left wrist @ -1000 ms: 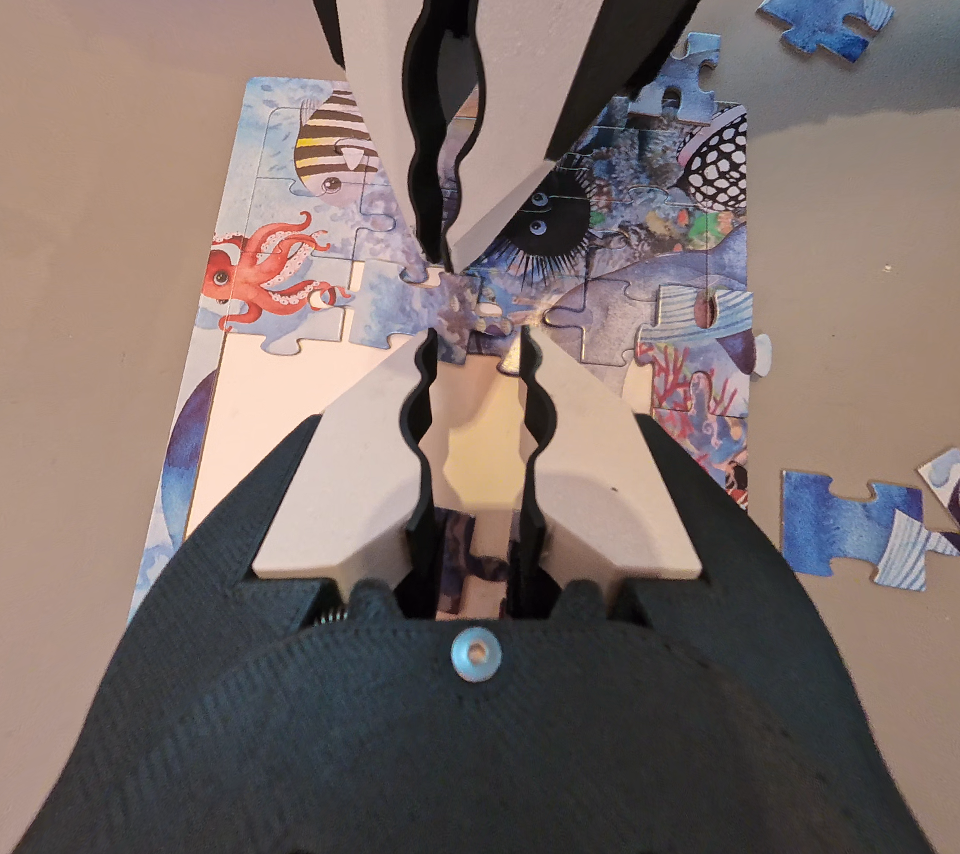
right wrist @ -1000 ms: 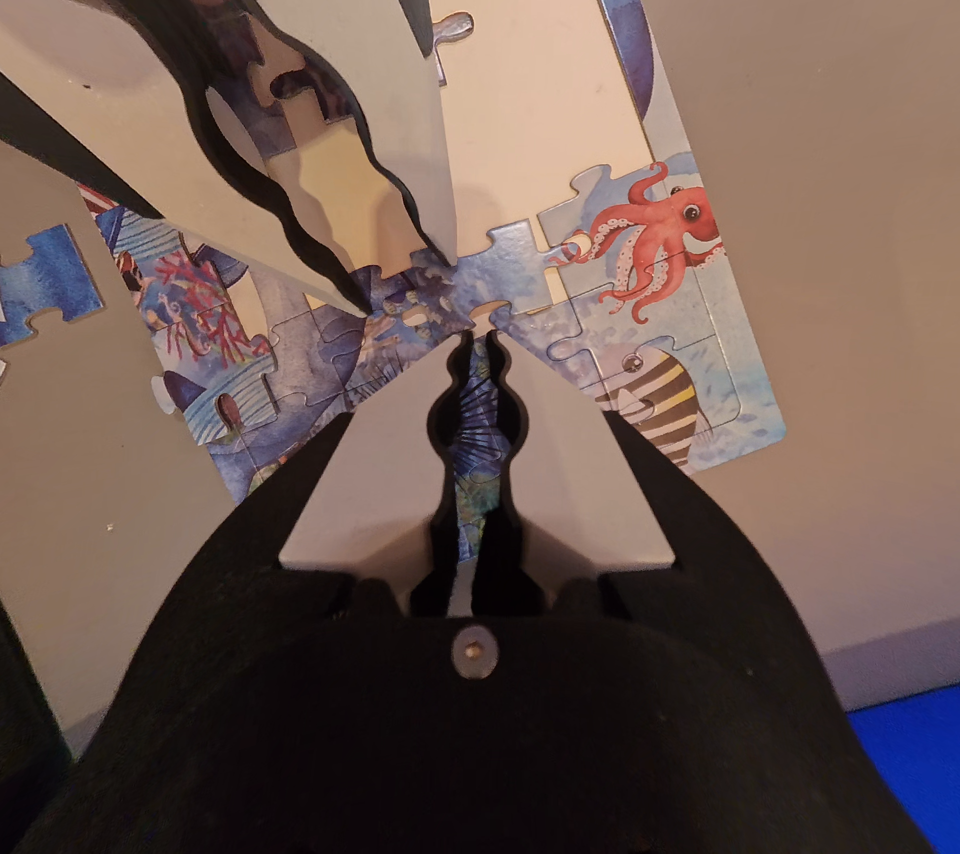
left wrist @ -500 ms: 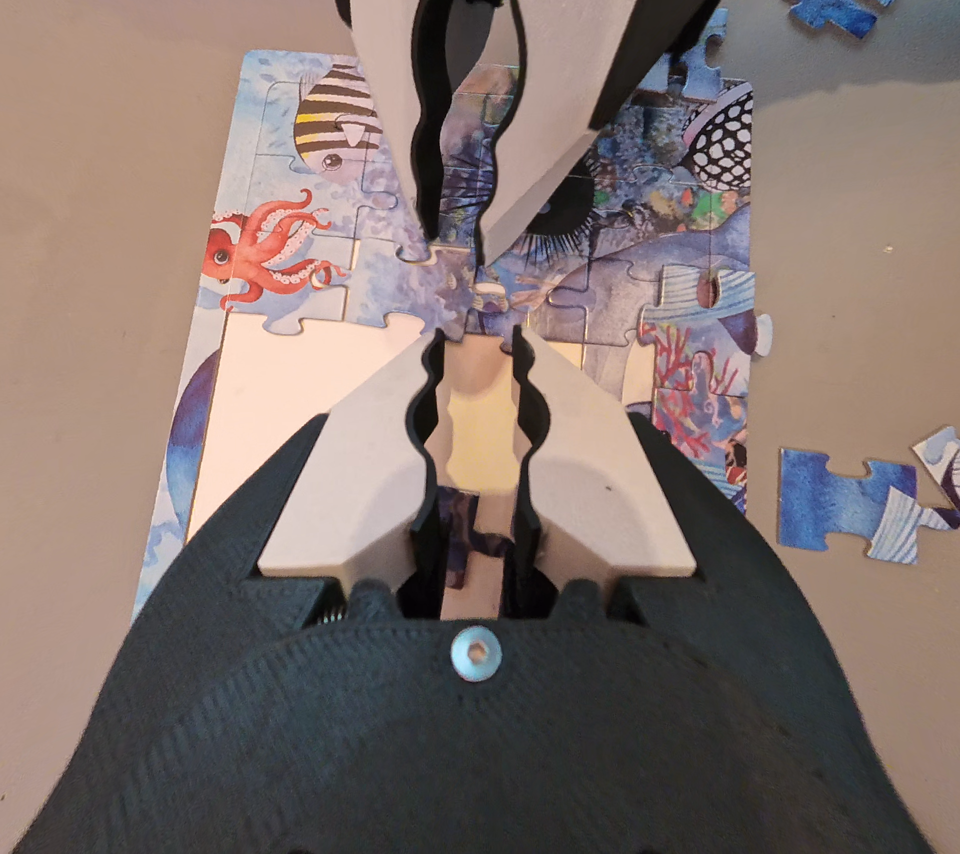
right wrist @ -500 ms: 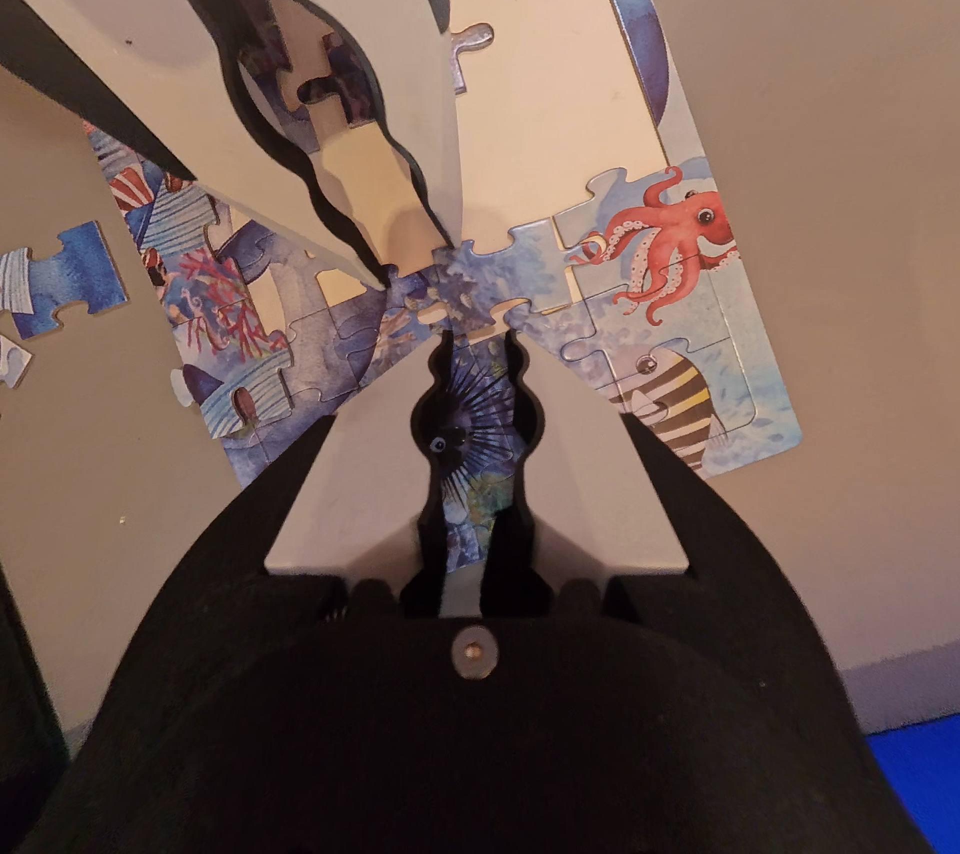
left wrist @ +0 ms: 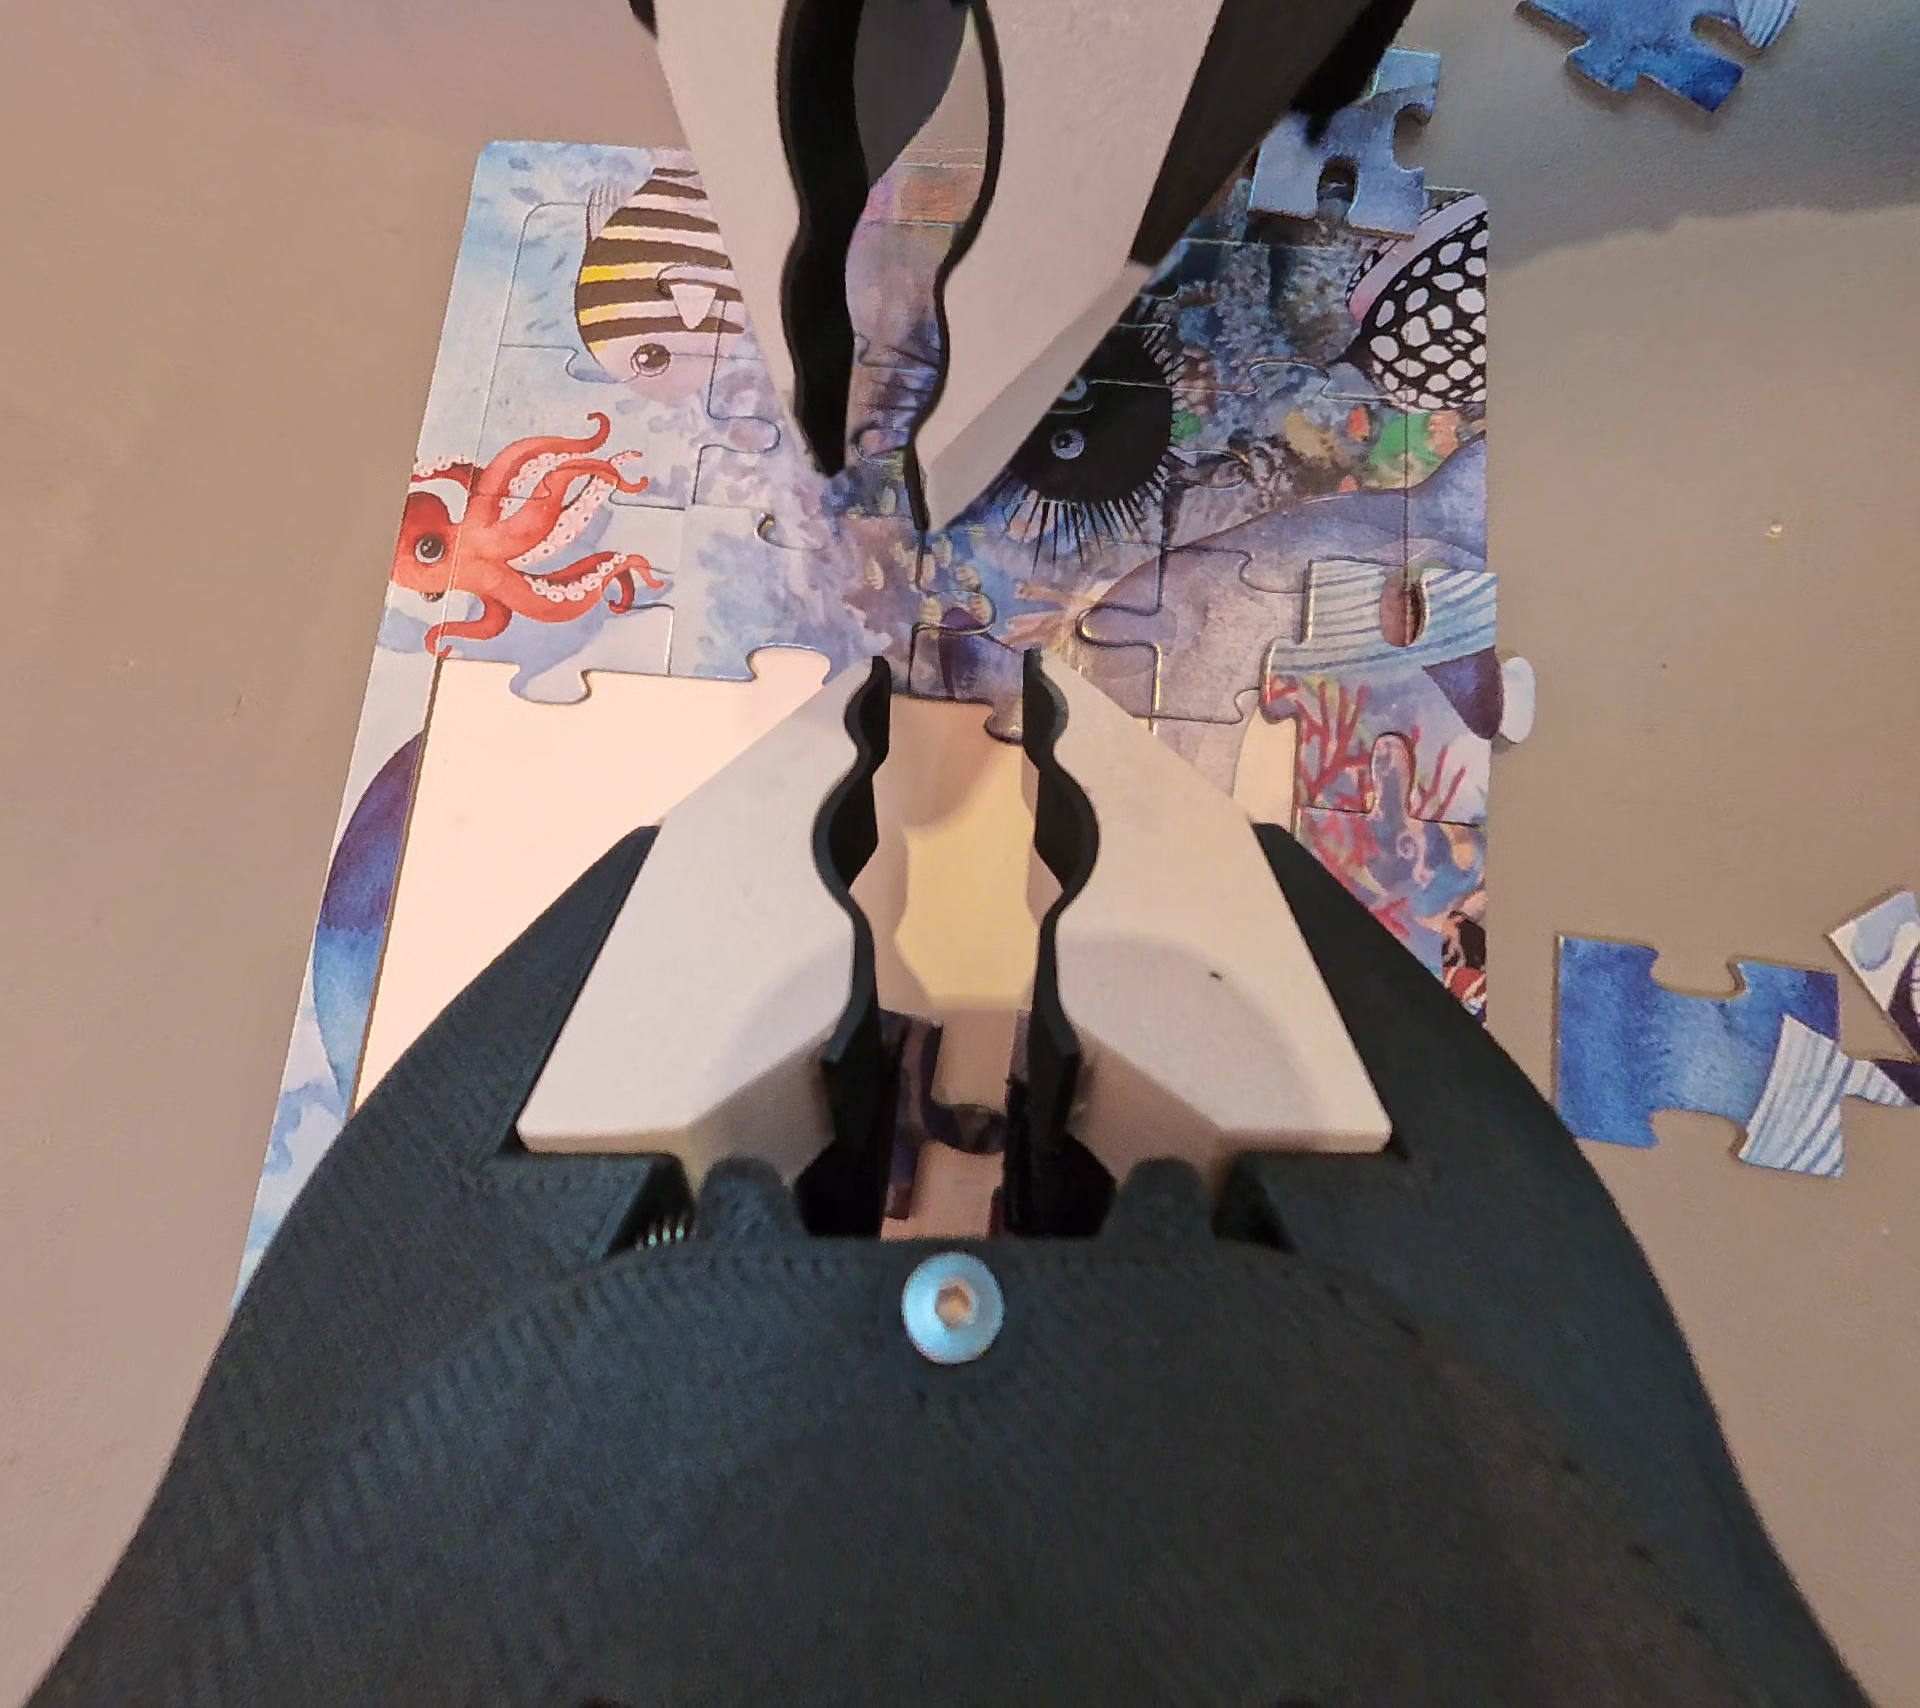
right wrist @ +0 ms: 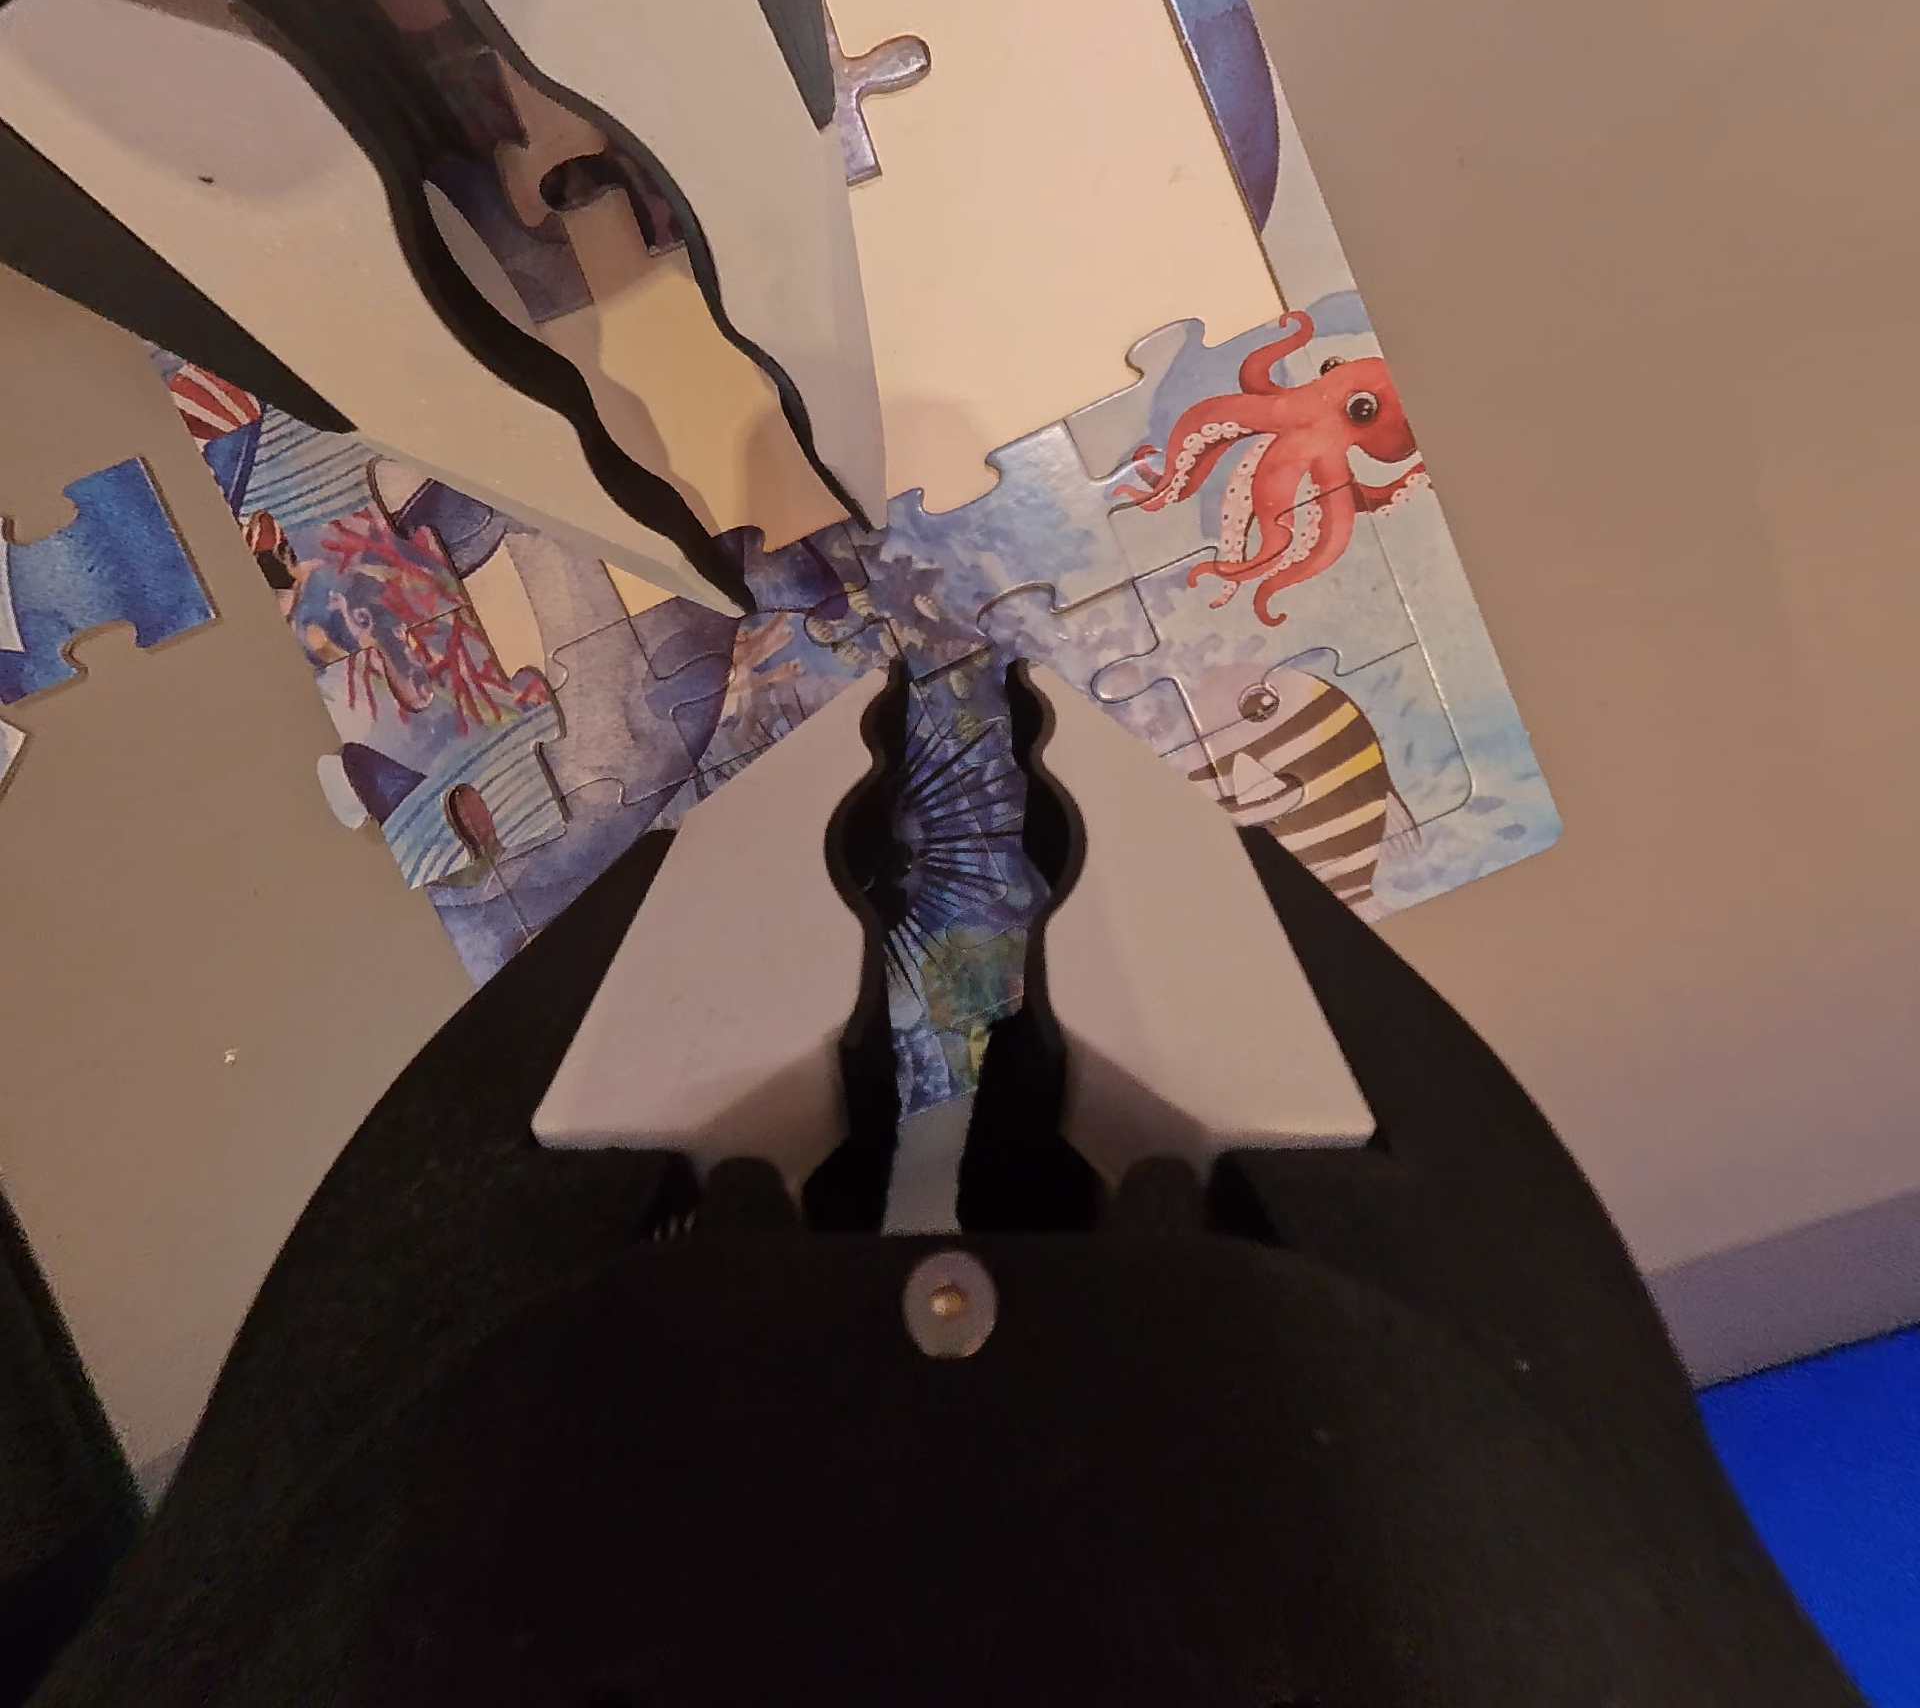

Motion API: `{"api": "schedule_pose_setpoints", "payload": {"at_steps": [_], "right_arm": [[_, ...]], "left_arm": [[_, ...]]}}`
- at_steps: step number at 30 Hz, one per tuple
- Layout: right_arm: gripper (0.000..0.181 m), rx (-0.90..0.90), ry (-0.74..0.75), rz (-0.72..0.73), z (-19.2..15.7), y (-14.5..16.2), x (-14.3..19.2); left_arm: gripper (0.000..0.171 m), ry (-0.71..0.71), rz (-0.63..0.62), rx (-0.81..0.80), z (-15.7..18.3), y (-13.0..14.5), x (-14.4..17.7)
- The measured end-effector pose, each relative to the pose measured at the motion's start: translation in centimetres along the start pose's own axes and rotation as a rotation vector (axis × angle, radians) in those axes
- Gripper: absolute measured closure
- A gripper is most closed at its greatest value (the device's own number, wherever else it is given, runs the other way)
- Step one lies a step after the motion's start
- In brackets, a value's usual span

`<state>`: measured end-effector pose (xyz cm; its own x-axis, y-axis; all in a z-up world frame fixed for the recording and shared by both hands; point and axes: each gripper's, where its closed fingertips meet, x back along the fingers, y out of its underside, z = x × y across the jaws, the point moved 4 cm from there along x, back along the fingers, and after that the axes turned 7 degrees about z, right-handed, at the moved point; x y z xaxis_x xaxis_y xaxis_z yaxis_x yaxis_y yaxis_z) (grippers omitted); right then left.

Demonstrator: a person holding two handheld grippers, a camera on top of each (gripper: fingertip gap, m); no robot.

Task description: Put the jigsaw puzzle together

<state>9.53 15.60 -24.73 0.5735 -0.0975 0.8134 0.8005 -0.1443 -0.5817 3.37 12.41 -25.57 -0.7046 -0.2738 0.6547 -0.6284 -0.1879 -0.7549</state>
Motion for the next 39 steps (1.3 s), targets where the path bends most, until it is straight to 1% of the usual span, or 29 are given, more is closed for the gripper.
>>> {"api": "schedule_pose_setpoints", "payload": {"at_steps": [3, 6, 8, 9, 12, 14, 20, 22, 24, 26, 28, 30, 31, 32, 33, 36, 37, 39], "right_arm": [[0.17, 0.007, 0.004, 0.038, -0.1, -0.8, 0.6], [0.181, 0.01, 0.0, 0.062, -0.2, -1.4, 0.1], [0.181, -0.008, -0.025, 0.008, -0.4, -0.4, -1.2], [0.181, -0.025, -0.024, 0.051, -0.2, -0.7, -1.3], [0.181, -0.034, -0.035, 0.048, -0.2, -0.6, -1.2], [0.181, -0.034, -0.012, 0.039, 0.2, -0.6, -1.0], [0.181, -0.061, 0.09, 0.133, 2.4, -2.3, -0.9], [0.181, -0.069, 0.07, 0.088, 2.5, -1.8, -2.0], [0.181, -0.074, 0.068, 0.087, 2.5, -2.1, -2.0], [0.181, -0.069, 0.092, 0.116, 2.8, -2.6, -1.7], [0.181, -0.079, 0.105, 0.147, 3.1, -3.1, -1.7], [0.181, -0.072, 0.097, 0.07, 3.1, -2.5, -2.6], [0.181, -0.083, 0.09, 0.096, 3.2, -2.9, -2.4], [0.181, -0.094, 0.094, 0.092, 3.3, -2.9, -2.0], [0.181, -0.09, 0.128, 0.109, 3.6, -3.0, -1.3], [0.181, -0.142, 0.184, 0.152, 3.8, -2.5, 1.8], [0.176, -0.158, 0.208, 0.163, 3.8, -2.0, 3.1], [0.157, -0.196, 0.209, 0.16, 2.9, -0.4, 5.3]], "left_arm": [[0.148, 0.002, 0.004, 0.004, 0.0, 0.0, 0.0], [0.148, 0.002, 0.005, 0.003, 0.1, -0.1, -0.1], [0.15, 0.006, 0.004, 0.004, 0.2, 0.0, -0.1], [0.15, 0.009, 0.003, 0.005, 0.2, 0.0, -0.1], [0.15, 0.008, 0.006, 0.003, 0.3, -0.1, -0.2], [0.15, 0.009, 0.006, 0.003, 0.3, -0.1, -0.2], [0.15, 0.006, 0.003, 0.0, 0.3, -0.1, -0.2], [0.15, 0.008, 0.004, 0.003, 0.3, -0.1, -0.2], [0.15, 0.01, 0.007, 0.007, 0.3, -0.1, -0.2], [0.149, 0.013, 0.006, 0.007, 0.3, -0.1, -0.2], [0.145, 0.017, 0.0, 0.005, 0.2, -0.1, -0.1], [0.143, 0.018, -0.004, 0.003, 0.0, 0.0, 0.3], [0.142, 0.02, 0.007, 0.01, -0.2, -0.1, 0.7], [0.141, 0.017, 0.024, 0.024, -0.5, -0.3, 1.3], [0.14, 0.005, 0.042, 0.037, -1.1, -0.5, 2.0], [0.138, -0.056, 0.068, 0.072, -3.4, -0.3, 4.4], [0.138, -0.081, 0.071, 0.081, -4.2, -0.1, 5.2], [0.137, -0.122, 0.059, 0.096, -5.6, 0.7, 6.3]]}}
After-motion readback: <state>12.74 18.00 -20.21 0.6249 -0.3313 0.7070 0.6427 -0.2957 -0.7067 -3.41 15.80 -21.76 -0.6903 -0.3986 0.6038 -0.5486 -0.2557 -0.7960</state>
